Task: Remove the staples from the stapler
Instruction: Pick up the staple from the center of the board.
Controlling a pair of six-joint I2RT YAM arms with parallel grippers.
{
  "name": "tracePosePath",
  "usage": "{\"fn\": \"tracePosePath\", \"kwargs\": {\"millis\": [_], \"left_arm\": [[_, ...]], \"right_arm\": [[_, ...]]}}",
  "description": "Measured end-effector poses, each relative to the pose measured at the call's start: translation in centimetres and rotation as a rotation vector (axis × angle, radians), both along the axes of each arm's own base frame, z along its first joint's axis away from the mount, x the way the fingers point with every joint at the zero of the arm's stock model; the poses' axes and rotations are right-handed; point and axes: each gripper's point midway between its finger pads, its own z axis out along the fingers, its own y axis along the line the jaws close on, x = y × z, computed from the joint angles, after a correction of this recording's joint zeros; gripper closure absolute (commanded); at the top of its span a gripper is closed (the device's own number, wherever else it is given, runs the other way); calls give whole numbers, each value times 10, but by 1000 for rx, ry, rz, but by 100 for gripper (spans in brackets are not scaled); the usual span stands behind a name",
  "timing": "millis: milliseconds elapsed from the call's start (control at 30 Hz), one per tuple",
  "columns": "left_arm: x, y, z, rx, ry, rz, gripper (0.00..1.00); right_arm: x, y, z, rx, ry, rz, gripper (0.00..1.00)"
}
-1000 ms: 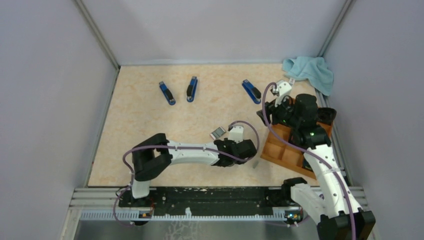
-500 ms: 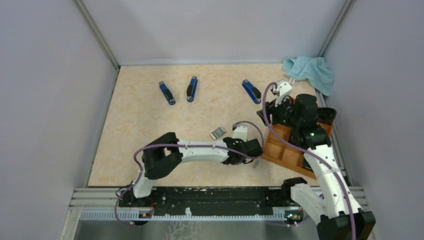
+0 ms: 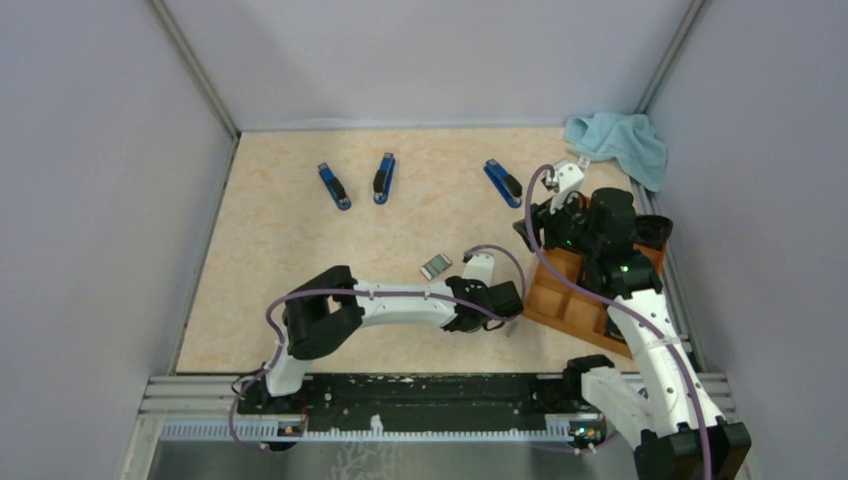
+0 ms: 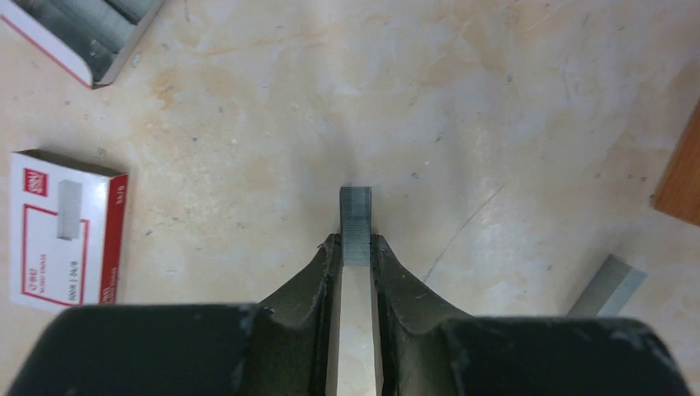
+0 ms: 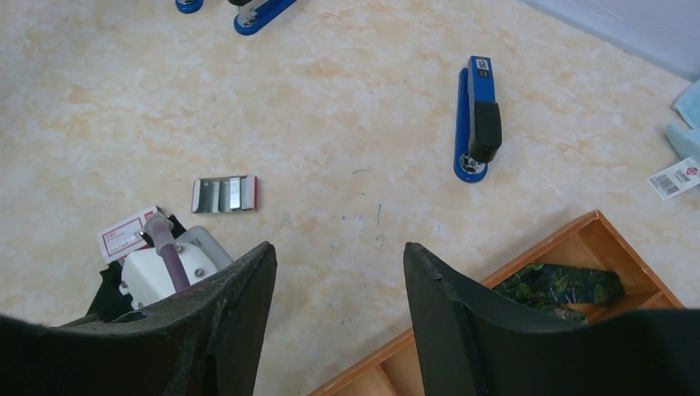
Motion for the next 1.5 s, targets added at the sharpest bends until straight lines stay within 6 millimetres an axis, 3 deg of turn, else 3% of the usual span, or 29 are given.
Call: {"fn": "tracePosePath", "kwargs": {"millis": [233,433,700,1033,1300,1400,1500], "left_arm": [[-3,31,0,83,-23,-60,80],[-9,51,-1,112,-21,-110,70],[-9,53,-2,99,-8,-130,66],[-12,50,-2,25,19,-140,83],[-15,51,1,-10,12,-174,85],[-15,53,12,-68,-17,-197,84],[-13,46,42,-203,-79,-220,84]], "right_arm": [[0,1,0,3,1,5,41],[-1,2,1,11,4,9,41],[-2,3,1,16,6,15,41],[-2,4,1,22,7,19,41],[-11,17,4,63,20,94,41],[-18,29,7,104,27,168,41],[-25,42,12,148,34,248,42]]}}
